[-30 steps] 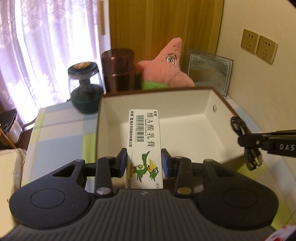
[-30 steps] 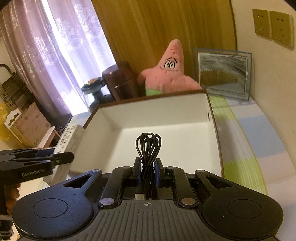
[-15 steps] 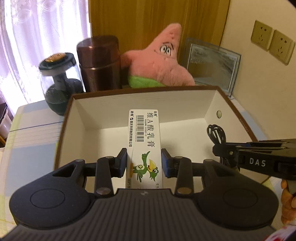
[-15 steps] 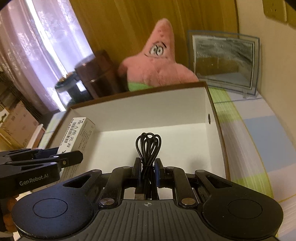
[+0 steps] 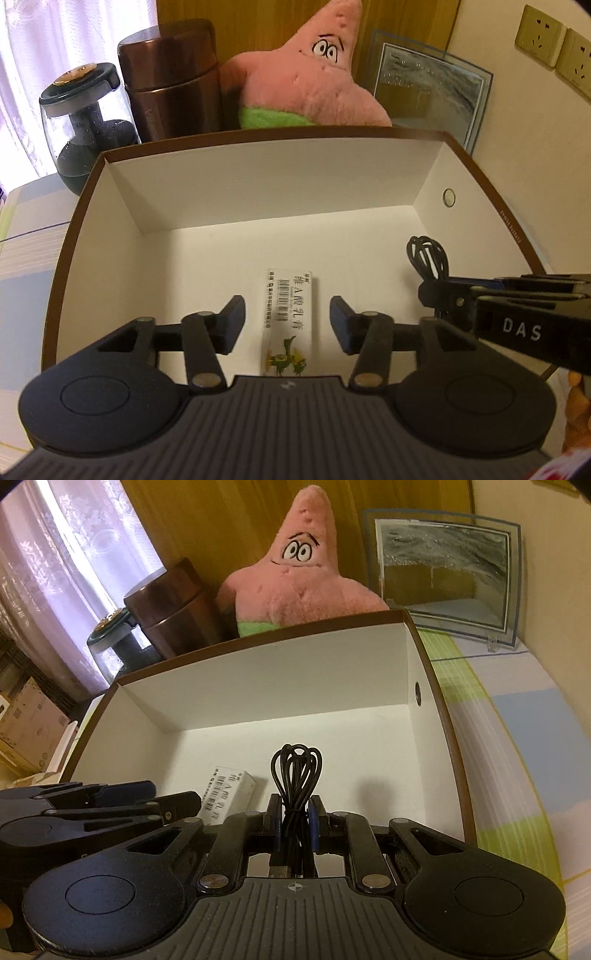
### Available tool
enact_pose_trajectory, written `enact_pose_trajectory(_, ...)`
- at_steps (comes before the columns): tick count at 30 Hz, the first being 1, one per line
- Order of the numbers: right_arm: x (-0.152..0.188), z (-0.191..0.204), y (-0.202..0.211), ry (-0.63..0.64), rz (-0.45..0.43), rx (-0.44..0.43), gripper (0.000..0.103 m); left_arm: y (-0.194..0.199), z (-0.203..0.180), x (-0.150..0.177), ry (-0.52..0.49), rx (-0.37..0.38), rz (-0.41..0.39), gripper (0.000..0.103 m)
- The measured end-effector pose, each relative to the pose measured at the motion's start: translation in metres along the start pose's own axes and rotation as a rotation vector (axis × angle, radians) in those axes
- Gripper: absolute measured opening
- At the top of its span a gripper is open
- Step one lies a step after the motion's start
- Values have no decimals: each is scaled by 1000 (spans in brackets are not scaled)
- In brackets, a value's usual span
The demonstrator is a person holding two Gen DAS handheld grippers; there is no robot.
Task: Organize rigid objects
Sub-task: 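Carry cable and medicine box into the brown box and open both grippers, then withdraw both tools from the box back toward the remaining items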
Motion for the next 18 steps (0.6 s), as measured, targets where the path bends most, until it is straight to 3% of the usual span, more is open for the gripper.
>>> enact_pose_trajectory(10, -2, 7, 8, 3, -57, -44, 13, 10, 17, 2, 5, -12, -6, 47)
enact_pose_trajectory(12, -4, 10, 13, 3, -82, -51, 24, 15, 22, 3, 7, -19, -13, 47)
enact_pose_trajectory(14, -5, 11, 18, -1, -102, -56, 49, 21, 28, 5, 11, -24, -21, 47)
enact_pose_trajectory(18, -2, 16, 33, 31, -133, -40, 55, 34, 39, 10, 21, -25, -30, 48)
Point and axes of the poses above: each gripper's, at about its wrist camera, not at the fingertips, and y roughly against the way its jaws point, z to its left, x to its underside, the point moved 3 cm from there along -y, roughly the way its jaws point, and after that the axes turned 10 degrees about -x, right-handed, at the moved point
